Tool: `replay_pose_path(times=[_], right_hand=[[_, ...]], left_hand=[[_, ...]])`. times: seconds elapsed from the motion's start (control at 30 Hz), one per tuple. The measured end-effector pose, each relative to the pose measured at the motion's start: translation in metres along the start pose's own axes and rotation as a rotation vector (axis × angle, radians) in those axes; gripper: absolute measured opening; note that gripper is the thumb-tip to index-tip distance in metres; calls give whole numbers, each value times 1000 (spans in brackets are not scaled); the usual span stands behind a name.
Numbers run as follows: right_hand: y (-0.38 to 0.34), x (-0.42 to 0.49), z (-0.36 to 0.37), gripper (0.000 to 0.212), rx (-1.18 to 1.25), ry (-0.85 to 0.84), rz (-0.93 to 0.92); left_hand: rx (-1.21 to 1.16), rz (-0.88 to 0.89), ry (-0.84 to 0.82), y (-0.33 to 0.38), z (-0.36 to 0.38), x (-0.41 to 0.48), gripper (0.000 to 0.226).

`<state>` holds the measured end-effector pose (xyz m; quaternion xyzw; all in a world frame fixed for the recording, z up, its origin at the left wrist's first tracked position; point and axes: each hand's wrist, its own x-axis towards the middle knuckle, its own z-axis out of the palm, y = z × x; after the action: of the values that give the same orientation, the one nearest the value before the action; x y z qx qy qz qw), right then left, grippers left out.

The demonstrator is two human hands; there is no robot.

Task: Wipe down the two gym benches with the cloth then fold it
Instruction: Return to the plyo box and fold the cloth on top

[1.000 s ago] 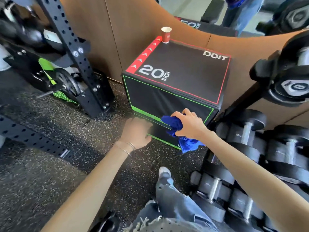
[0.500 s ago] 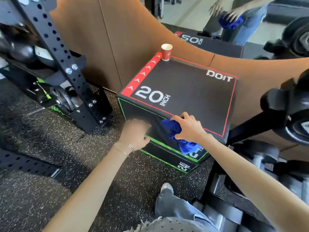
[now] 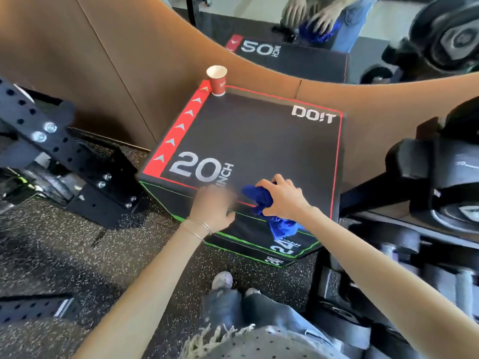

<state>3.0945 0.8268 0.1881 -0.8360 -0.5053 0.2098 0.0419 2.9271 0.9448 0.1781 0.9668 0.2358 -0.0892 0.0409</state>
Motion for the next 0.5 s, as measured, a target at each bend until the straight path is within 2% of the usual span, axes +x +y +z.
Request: replay_pose_path(times=[0.27,0.4,0.5], right_hand=[[3,45,-4,64,33,16,119],[-9,75,-7,63,54,49,195],[-14,90,-5,69,46,10,254]], left_hand=[[14,110,-57,-27,-4,64,51],[-16,121,-33,-55,-7,92,48],[-25,139,-46,-70,-3,106,44]])
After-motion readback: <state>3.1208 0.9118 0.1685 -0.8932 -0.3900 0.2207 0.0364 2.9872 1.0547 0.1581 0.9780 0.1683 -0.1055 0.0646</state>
